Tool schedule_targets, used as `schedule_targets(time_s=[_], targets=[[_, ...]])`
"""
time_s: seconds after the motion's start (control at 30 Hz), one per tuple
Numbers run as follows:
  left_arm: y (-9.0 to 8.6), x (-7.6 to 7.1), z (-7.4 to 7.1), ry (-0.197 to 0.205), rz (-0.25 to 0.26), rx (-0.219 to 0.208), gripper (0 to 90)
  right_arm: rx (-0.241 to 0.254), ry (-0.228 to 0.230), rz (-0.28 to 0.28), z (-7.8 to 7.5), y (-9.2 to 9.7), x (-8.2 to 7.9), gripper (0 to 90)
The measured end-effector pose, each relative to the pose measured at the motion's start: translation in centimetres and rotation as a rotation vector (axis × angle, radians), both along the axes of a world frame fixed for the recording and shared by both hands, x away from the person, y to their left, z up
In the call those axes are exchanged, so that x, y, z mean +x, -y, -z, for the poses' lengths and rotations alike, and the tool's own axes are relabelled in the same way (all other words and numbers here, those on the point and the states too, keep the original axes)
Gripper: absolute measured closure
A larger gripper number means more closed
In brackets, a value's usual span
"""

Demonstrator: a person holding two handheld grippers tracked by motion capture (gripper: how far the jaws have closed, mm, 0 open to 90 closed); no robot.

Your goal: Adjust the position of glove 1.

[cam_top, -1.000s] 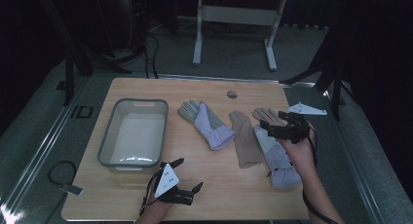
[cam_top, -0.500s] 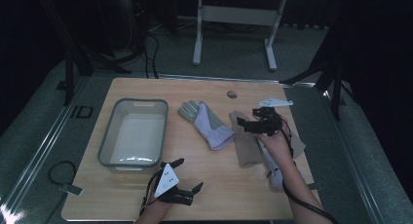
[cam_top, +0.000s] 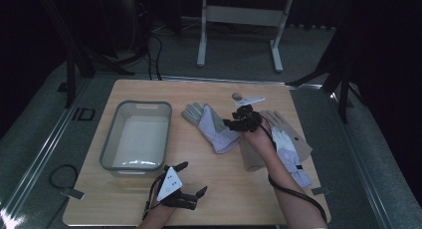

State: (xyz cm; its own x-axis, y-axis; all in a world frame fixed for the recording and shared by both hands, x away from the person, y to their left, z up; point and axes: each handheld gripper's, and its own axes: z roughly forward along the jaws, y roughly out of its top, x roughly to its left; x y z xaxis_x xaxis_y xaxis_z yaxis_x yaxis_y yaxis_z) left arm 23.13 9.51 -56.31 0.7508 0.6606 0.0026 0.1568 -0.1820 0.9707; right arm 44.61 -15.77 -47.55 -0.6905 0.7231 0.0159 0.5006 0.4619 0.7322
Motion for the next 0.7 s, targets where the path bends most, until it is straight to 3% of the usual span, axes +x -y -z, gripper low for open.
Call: schedule_targets(time_s=[0.4, 0.6, 0.7], targets=[[0.0, 0.0, 0.0, 0.000, 0.009, -0.002, 0.0, -0.077, -0.041, -0.030, 3.3, -2.2, 2.8, 57.7], [0.0, 0.0, 0.0, -0.004, 0.012, -0.005, 0.0, -0.058, -0.084, -0.053, 5.0, -2.5, 3.6, 56.2], [0.0, 0.0, 0.0, -0.006, 0.014, -0.005, 0.0, -0.084, -0.081, -0.050, 5.6, -2.8, 3.9, 56.4]])
